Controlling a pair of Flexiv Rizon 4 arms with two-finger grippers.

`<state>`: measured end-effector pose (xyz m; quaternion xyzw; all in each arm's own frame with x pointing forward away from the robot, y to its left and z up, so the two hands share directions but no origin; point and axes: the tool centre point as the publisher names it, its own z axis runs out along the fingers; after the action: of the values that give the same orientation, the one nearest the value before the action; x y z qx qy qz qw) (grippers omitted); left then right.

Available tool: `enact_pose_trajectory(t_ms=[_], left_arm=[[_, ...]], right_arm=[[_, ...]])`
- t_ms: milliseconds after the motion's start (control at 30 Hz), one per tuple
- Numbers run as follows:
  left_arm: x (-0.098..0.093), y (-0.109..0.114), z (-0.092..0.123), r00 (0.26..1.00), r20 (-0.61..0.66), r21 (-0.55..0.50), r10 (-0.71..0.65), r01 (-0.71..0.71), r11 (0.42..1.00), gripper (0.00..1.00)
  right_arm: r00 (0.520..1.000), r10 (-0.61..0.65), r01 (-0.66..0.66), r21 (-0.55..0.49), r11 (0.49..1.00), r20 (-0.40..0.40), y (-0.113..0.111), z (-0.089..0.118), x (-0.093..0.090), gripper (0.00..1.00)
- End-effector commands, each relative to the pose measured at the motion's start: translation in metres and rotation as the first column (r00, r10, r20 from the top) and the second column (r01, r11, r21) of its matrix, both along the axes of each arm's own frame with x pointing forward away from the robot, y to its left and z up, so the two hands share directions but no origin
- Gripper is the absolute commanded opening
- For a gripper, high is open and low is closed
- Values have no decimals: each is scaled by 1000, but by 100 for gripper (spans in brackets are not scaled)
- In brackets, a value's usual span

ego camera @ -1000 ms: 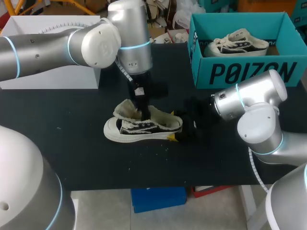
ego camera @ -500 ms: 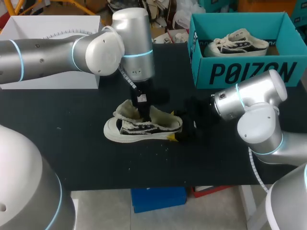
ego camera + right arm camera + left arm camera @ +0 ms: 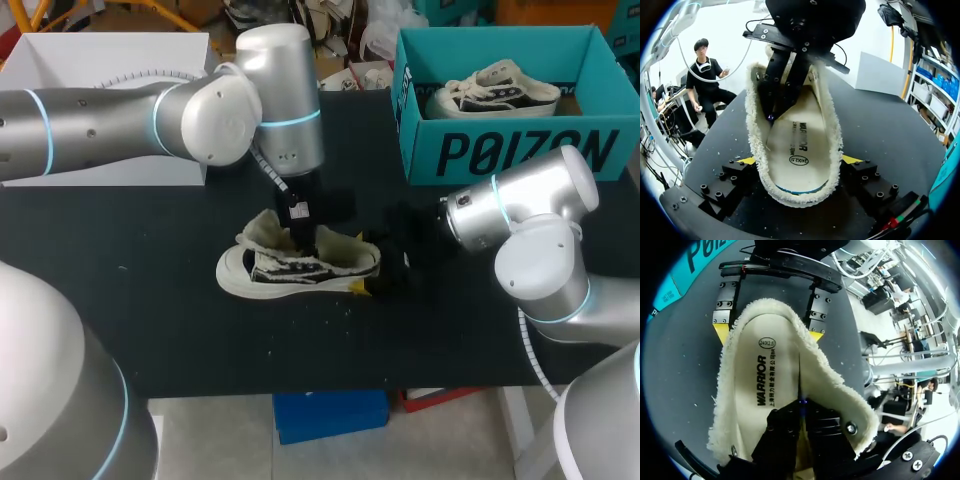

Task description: Take the shoe out of the shoebox, open the shoe tongue, remove and reinsert the insole, then place the shoe into the shoebox

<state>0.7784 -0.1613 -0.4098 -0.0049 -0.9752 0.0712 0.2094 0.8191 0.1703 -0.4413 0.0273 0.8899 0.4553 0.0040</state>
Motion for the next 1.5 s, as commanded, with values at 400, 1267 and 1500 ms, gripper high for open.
enact_pose_trajectory(t_ms=[400, 1267, 1500], left_arm=[[-6, 3, -10, 981, 181, 150, 71, -99, 984, 38], [8, 23, -19, 819, 574, 278, 24, -222, 934, 34], [16, 31, -18, 851, 525, 217, 15, -151, 965, 38]], right_arm=[[1000, -3, 3, 0, 1000, -1, 1, -1, 2, 0], [1000, -3, 3, 0, 1000, -1, 1, -1, 2, 0], [1000, -3, 3, 0, 1000, -1, 1, -1, 2, 0]])
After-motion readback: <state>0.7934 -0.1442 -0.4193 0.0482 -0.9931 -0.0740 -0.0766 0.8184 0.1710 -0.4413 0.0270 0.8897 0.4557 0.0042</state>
